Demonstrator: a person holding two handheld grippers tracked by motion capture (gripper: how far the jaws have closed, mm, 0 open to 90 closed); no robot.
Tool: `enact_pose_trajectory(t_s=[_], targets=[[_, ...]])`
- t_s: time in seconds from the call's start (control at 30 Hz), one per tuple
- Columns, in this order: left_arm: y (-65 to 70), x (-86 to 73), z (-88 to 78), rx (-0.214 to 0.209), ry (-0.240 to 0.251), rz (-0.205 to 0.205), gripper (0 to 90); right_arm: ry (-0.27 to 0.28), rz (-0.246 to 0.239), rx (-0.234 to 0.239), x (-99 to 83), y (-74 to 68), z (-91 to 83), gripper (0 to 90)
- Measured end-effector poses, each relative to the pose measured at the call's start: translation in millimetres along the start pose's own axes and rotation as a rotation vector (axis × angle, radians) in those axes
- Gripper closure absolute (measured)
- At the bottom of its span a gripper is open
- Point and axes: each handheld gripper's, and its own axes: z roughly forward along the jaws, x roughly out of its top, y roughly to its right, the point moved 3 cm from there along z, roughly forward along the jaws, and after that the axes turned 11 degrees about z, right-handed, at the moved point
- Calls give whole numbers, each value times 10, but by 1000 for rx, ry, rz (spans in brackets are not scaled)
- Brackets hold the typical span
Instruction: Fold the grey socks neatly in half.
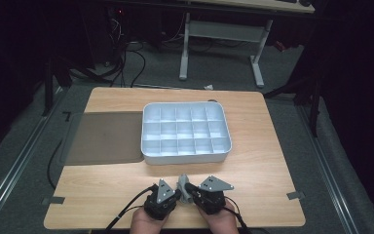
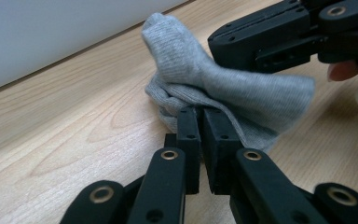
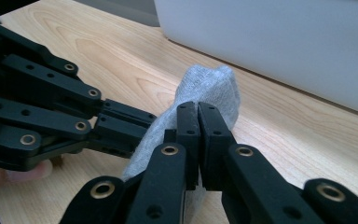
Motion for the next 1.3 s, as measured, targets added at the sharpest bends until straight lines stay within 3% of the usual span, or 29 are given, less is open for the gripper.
enact_pose_trajectory(t_s=[0.17, 0.27, 0.7, 0.8, 0.97, 1.03, 1.13, 1.23, 1.3], targets=[[18, 22, 28, -9, -1, 8, 862, -3, -6, -8, -20, 4, 21, 895], [61, 38, 46, -7, -18, 51, 899, 2, -23, -16, -32, -3, 26, 900], [12, -45, -27, -20, -40, 65, 858, -32, -72, -15, -114, -12, 91, 900], [-37, -43, -84, -10, -25, 61, 858, -39, -68, -4, -113, -9, 93, 900], [-157, 84, -189, 13, 55, 31, 892, -41, -75, -9, -115, -11, 92, 900], [-161, 123, -192, 6, 76, 29, 900, -42, -79, -4, -113, -9, 93, 900], [-158, 293, -153, -32, 151, 13, 900, -41, -74, 3, -114, -4, 95, 900], [-148, 387, -98, -48, 183, -8, 900, -38, -77, 2, -114, -4, 95, 900], [-128, 437, 16, -63, 161, -12, 900, -39, -80, 7, -119, -9, 93, 900]])
